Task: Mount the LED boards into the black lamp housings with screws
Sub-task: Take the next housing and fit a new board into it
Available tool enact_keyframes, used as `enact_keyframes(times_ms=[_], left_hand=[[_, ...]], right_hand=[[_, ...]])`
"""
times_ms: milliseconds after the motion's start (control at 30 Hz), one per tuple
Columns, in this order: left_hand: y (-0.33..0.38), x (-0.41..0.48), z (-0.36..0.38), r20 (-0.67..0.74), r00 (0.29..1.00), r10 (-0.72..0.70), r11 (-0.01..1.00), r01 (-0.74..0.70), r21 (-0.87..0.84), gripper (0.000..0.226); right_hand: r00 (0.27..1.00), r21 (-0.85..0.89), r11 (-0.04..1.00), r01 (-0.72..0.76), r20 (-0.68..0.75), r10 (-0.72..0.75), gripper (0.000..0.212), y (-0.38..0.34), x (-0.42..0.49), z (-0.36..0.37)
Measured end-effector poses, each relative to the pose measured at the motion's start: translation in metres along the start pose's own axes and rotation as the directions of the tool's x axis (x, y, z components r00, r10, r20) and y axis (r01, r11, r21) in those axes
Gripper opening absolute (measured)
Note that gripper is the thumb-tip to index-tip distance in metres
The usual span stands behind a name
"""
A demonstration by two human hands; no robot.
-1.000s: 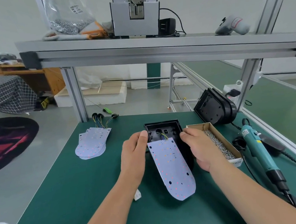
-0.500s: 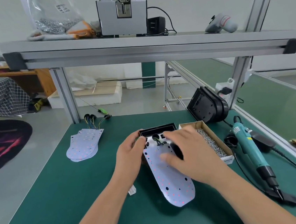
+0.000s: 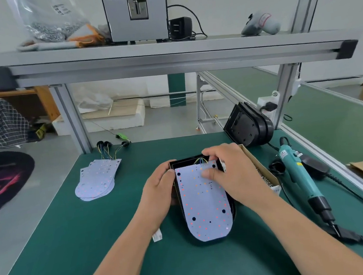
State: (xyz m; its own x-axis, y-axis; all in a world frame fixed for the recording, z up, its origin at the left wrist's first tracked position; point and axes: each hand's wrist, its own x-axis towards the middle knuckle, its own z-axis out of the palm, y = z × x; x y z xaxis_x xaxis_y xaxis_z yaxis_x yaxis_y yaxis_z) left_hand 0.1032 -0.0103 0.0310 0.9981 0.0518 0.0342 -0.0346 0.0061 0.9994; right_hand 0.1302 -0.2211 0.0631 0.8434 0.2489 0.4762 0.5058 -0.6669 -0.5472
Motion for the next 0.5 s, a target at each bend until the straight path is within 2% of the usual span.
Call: enact_keyframes(times_ms=[333, 500], left_hand=[[-0.0042, 0.0030, 0.0007, -0.015, 0.998, 0.054, 0.994, -0.052, 0.092, 0.036], [-0.0052, 0.0032, 0.0007, -0.030, 0.996, 0.087, 0.989, -0.083, 0.124, 0.034]], right_hand=[[0.998, -0.048, 0.997, 0.054, 0.025, -0.053, 0.031, 0.0024, 0.0106, -0.0054], [0.997, -0.069, 0.995, 0.075, -0.028, -0.077, 0.032, 0.0040, 0.0107, -0.0013]])
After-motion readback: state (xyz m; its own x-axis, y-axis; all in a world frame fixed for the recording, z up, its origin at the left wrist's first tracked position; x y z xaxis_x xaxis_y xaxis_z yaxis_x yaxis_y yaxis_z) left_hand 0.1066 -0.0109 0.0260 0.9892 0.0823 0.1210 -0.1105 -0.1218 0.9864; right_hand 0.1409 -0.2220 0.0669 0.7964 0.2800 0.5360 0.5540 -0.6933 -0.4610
